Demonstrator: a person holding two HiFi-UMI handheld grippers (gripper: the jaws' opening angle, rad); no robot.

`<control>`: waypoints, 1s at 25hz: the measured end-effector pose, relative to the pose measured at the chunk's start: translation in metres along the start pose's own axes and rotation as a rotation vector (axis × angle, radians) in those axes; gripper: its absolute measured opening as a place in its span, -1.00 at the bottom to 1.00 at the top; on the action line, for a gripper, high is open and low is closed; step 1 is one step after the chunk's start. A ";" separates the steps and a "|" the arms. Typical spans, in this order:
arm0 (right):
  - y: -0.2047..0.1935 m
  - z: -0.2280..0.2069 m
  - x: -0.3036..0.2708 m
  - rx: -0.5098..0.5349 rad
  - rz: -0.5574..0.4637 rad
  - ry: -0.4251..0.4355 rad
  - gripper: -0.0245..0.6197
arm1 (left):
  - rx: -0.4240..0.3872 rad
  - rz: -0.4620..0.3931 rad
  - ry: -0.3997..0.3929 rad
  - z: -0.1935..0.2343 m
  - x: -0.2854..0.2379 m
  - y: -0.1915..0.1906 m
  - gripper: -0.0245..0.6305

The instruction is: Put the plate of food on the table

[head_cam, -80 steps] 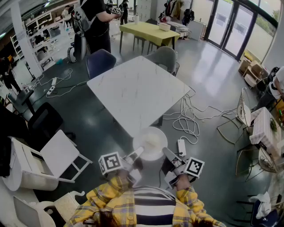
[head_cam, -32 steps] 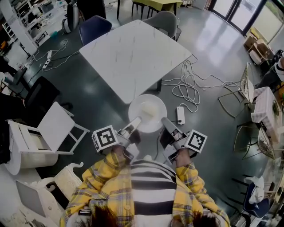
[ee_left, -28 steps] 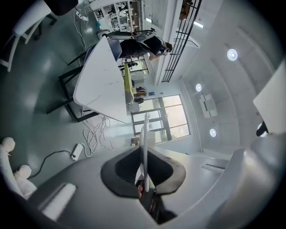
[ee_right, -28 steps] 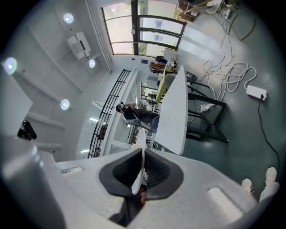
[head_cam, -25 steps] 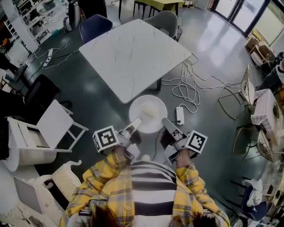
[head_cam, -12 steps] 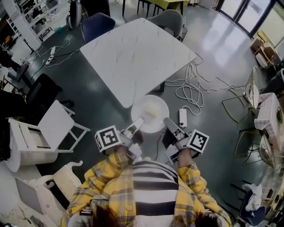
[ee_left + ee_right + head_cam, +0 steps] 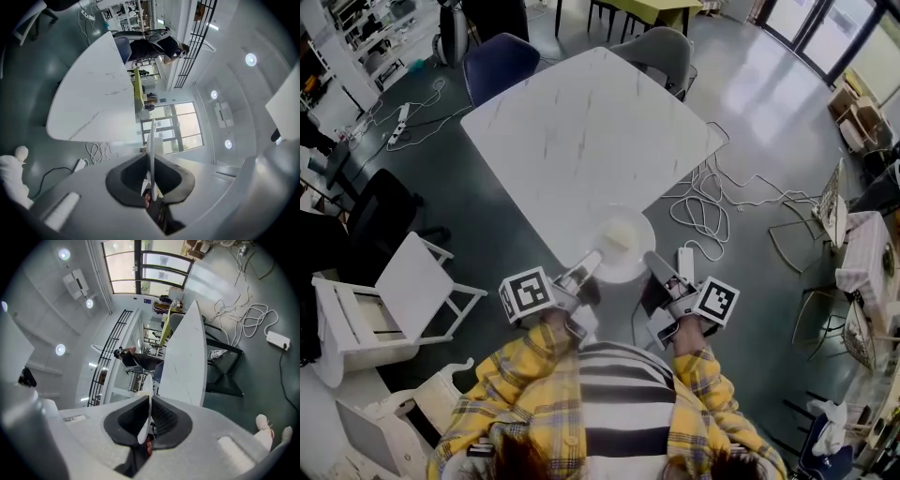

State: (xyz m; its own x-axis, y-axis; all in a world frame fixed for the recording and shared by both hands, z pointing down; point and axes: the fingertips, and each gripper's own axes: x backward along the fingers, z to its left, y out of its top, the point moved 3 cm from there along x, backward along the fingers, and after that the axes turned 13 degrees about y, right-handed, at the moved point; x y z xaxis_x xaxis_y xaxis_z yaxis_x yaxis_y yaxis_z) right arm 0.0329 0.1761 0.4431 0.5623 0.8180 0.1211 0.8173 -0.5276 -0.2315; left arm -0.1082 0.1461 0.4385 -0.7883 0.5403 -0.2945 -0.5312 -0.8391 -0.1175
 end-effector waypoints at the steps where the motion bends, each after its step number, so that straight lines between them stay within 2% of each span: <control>1: 0.004 -0.002 -0.007 0.002 0.000 -0.003 -0.88 | 0.001 0.001 0.000 0.000 -0.004 0.008 -0.92; 14: 0.042 -0.025 -0.087 0.036 -0.022 -0.059 -0.88 | -0.019 0.034 -0.007 0.000 -0.047 0.095 -0.92; 25: 0.091 -0.038 -0.119 0.039 -0.016 -0.042 -0.88 | 0.004 0.019 -0.006 -0.007 -0.097 0.124 -0.92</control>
State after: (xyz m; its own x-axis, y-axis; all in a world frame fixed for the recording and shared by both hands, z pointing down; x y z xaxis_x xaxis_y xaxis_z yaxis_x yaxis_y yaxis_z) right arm 0.0450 0.0224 0.4449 0.5425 0.8358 0.0843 0.8204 -0.5056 -0.2670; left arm -0.0952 -0.0111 0.4458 -0.8004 0.5244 -0.2905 -0.5172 -0.8491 -0.1078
